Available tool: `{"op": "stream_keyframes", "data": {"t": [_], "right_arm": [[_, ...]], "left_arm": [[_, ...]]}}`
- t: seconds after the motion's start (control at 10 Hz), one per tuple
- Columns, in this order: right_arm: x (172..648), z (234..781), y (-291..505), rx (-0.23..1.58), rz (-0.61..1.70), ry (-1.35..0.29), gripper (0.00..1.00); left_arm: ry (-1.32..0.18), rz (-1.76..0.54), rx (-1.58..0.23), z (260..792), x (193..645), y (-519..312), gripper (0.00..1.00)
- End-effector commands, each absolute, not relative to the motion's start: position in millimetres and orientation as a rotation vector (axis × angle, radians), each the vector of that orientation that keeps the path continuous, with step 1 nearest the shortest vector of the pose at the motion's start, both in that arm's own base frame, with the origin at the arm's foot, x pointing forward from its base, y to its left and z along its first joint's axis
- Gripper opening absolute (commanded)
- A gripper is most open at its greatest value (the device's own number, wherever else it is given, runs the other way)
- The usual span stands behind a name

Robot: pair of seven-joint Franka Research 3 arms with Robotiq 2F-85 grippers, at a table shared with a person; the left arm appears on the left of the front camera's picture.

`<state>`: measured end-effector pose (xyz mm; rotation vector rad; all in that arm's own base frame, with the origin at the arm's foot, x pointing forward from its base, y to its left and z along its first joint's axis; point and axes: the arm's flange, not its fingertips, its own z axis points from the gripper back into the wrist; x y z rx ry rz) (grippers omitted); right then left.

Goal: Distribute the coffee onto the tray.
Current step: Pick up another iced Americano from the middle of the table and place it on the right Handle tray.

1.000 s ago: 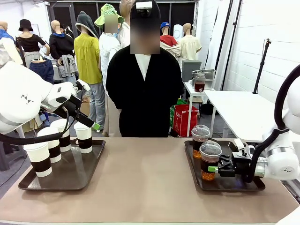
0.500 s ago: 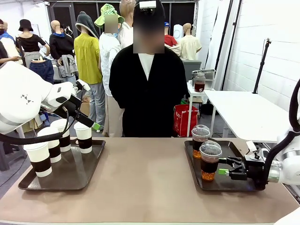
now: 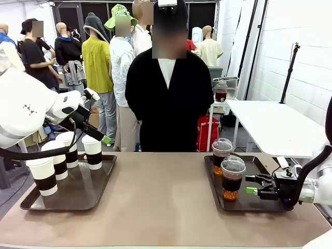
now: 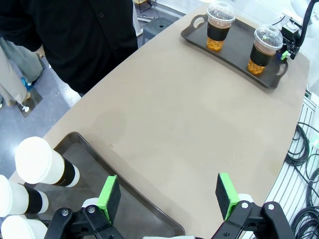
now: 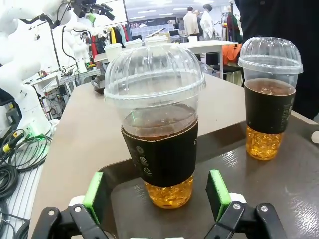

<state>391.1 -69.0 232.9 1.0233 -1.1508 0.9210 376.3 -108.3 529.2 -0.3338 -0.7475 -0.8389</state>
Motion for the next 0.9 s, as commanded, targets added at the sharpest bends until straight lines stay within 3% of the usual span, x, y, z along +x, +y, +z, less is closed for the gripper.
{"op": "stream_keyframes", "data": {"t": [0.0, 0.8], "right_arm": [[391.7, 232.0, -67.7, 1.025, 0.927, -1.154, 1.00], [391.7, 232.0, -67.7, 1.025, 0.927, -1.154, 1.00]], "left_arm": [[-0.750, -0.847, -0.345, 528.4, 376.8, -106.3, 1.00], [-0.750, -0.847, -0.345, 528.4, 376.8, -106.3, 1.00]]}}
